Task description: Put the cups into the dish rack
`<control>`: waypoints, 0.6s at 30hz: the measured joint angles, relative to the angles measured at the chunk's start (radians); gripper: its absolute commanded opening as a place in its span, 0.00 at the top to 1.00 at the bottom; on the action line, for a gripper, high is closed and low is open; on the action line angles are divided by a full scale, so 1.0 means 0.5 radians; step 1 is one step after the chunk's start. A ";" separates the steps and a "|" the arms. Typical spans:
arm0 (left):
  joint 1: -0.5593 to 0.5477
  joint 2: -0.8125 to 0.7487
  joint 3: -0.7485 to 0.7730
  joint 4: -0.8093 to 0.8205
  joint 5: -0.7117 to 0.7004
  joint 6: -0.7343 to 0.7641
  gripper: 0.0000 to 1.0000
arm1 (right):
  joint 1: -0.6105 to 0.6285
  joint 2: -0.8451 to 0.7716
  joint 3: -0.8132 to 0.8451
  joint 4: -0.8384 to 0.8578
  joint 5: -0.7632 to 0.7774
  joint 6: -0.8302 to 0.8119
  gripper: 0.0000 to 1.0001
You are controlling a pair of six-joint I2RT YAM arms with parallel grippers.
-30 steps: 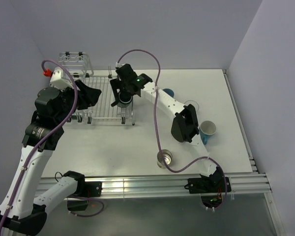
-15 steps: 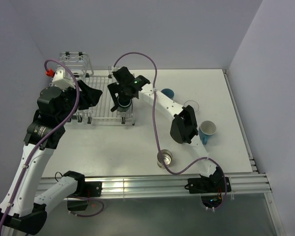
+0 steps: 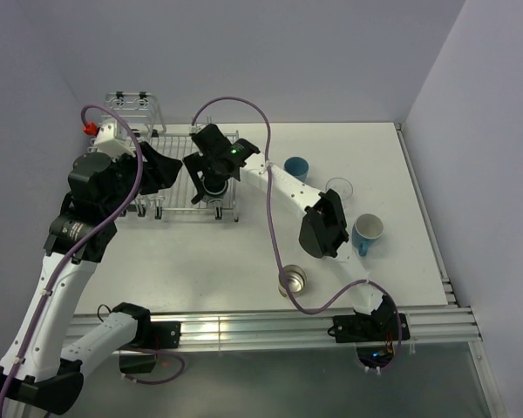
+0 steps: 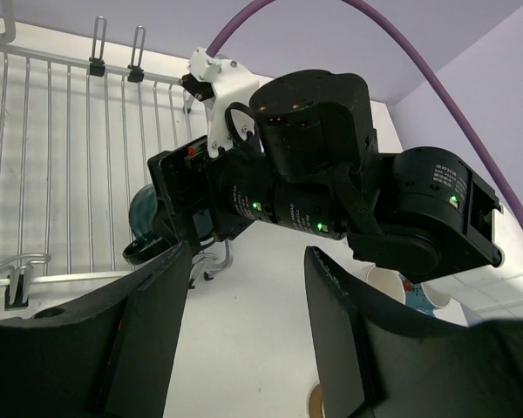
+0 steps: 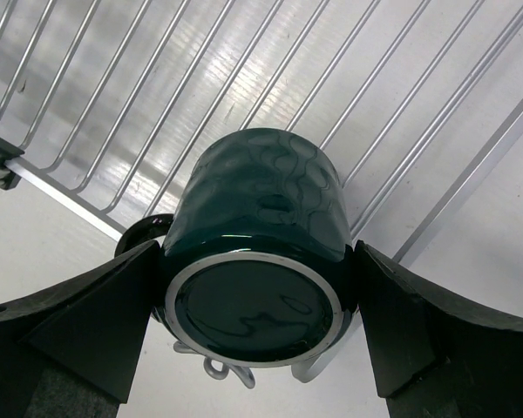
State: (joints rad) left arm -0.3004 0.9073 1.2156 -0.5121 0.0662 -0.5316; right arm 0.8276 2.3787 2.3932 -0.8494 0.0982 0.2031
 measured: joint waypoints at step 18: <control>0.000 0.005 -0.004 -0.001 0.000 0.025 0.36 | 0.030 0.000 -0.064 0.158 0.049 -0.078 0.09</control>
State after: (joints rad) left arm -0.3004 0.9100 1.2137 -0.5125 0.0662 -0.5190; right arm 0.8425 2.3787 2.3611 -0.7704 0.1226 0.1642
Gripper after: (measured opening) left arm 0.635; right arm 0.924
